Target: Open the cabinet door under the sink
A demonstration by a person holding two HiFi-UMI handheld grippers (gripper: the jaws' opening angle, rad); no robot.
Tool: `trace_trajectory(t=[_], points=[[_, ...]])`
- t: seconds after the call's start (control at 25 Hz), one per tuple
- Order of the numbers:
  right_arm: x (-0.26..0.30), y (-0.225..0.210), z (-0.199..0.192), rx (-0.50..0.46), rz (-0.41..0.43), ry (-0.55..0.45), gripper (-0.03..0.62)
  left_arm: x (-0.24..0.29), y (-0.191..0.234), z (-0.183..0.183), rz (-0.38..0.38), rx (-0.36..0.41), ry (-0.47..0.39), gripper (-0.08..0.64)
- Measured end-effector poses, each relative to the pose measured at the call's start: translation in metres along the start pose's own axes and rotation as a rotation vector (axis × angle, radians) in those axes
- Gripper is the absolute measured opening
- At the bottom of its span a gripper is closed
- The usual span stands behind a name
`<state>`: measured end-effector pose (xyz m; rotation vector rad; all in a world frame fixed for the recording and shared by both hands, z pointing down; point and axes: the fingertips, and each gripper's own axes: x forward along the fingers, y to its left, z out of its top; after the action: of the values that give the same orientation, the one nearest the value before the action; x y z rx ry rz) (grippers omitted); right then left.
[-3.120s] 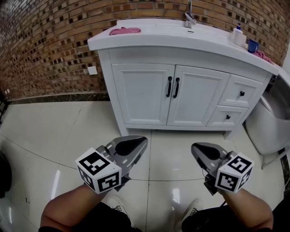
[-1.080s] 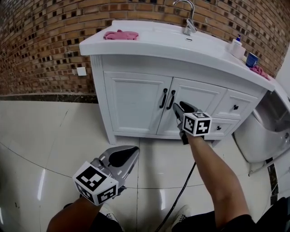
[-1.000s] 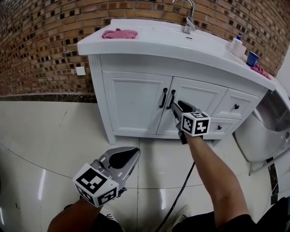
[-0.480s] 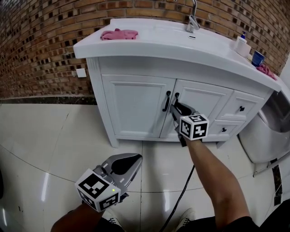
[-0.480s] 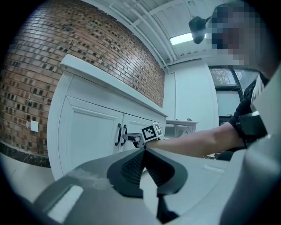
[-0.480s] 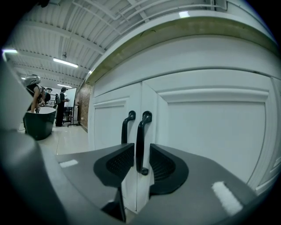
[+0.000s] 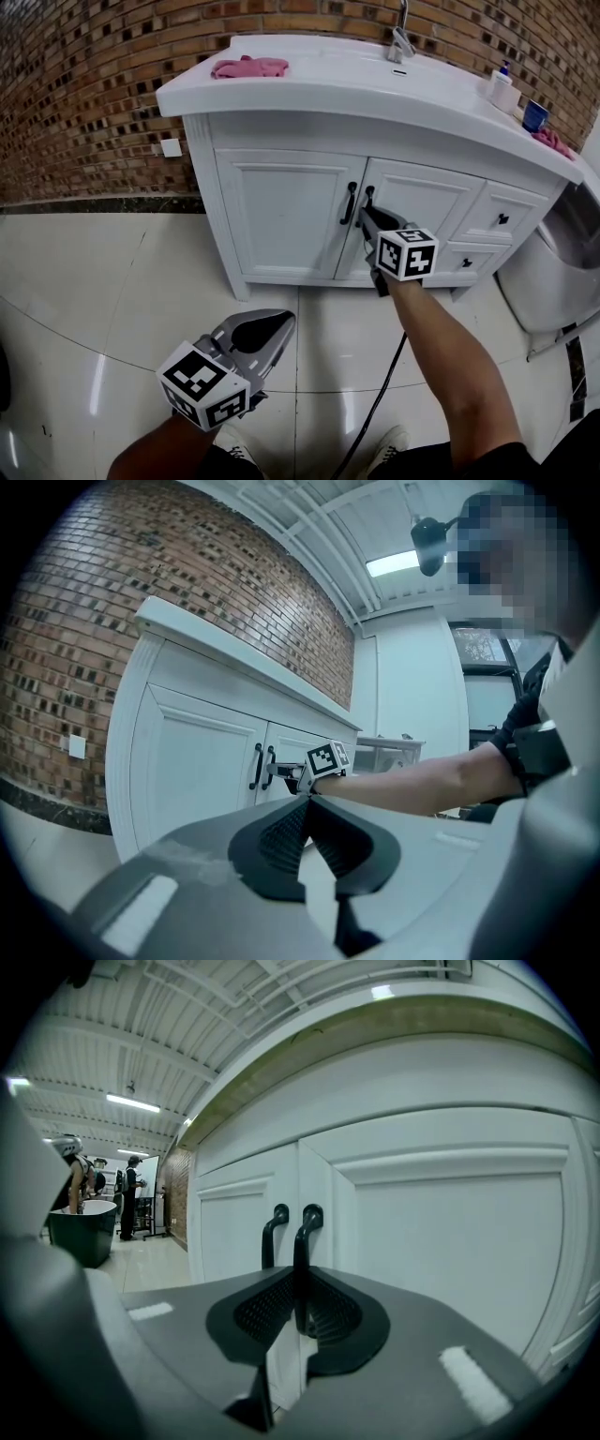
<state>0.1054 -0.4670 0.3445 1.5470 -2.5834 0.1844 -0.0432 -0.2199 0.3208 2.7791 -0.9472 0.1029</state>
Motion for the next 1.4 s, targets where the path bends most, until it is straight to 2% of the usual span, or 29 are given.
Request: trace_trajectory(t=[0.36, 0.76, 0.96, 1.2, 1.4], points=[[-0.019, 0.011, -0.006, -0.023, 0.030, 0.013, 0.043, -0.005, -0.017, 0.002, -0.051, 0.032, 0.004, 0.006], [-0.060, 0.025, -0.014, -0.025, 0.049, 0.010, 0.043, -0.011, -0.031, 0.003, -0.090, 0.030, 0.008, 0.006], [-0.087, 0.031, -0.020, -0.020, 0.044, 0.009, 0.043, -0.010, -0.050, 0.003, -0.134, 0.054, 0.012, 0.006], [-0.122, 0.033, -0.026, -0.007, 0.028, 0.001, 0.041, -0.005, -0.084, -0.012, -0.224, 0.122, 0.052, 0.006], [-0.146, 0.033, -0.030, -0.012, 0.043, 0.005, 0.041, -0.004, -0.091, -0.010, -0.232, 0.083, 0.042, 0.006]])
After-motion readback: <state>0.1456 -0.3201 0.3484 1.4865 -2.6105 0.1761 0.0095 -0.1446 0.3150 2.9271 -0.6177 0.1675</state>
